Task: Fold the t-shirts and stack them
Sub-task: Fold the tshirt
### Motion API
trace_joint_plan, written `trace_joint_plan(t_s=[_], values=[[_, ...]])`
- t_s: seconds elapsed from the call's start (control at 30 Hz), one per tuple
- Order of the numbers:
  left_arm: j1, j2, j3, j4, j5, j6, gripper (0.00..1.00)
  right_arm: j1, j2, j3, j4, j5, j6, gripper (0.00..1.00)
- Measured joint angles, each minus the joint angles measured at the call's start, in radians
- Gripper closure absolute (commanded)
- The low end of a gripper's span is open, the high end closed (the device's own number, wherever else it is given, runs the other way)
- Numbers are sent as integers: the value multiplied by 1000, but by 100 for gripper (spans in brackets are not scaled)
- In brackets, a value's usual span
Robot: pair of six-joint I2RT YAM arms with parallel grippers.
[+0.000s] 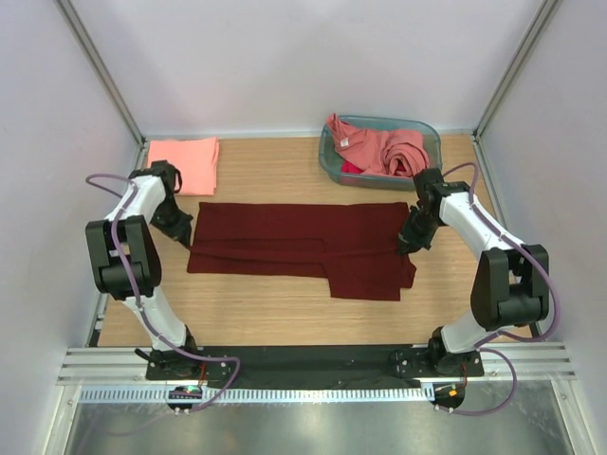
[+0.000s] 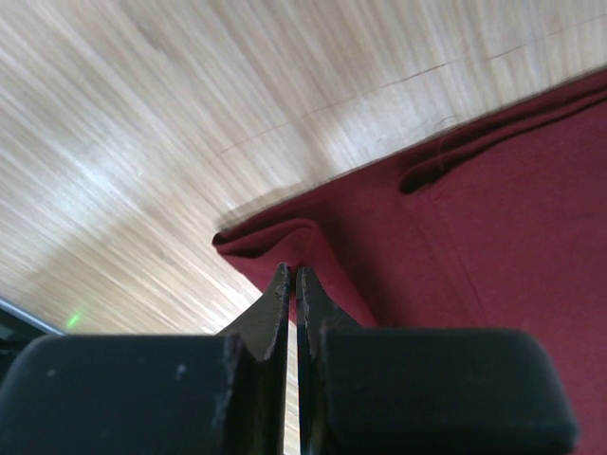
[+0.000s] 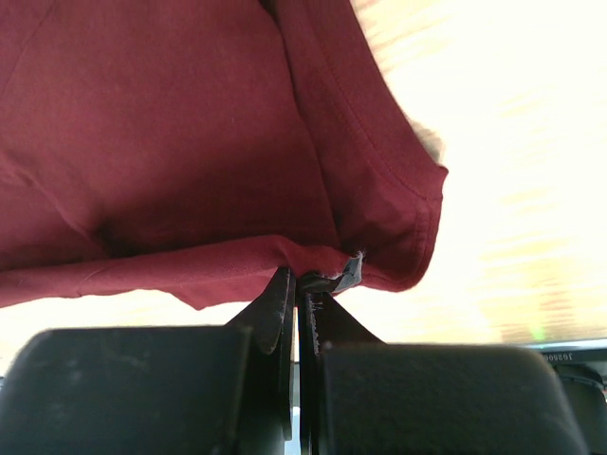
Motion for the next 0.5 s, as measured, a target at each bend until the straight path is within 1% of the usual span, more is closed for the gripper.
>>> trace_joint_plan(t_s=[0.37,0.5], values=[[-19,84,55,10,-1,8,100,-13,53,22,18,0,-20,99],[-20,116,55,16,-1,9,98,-14,68,22,25,0,-24,99]])
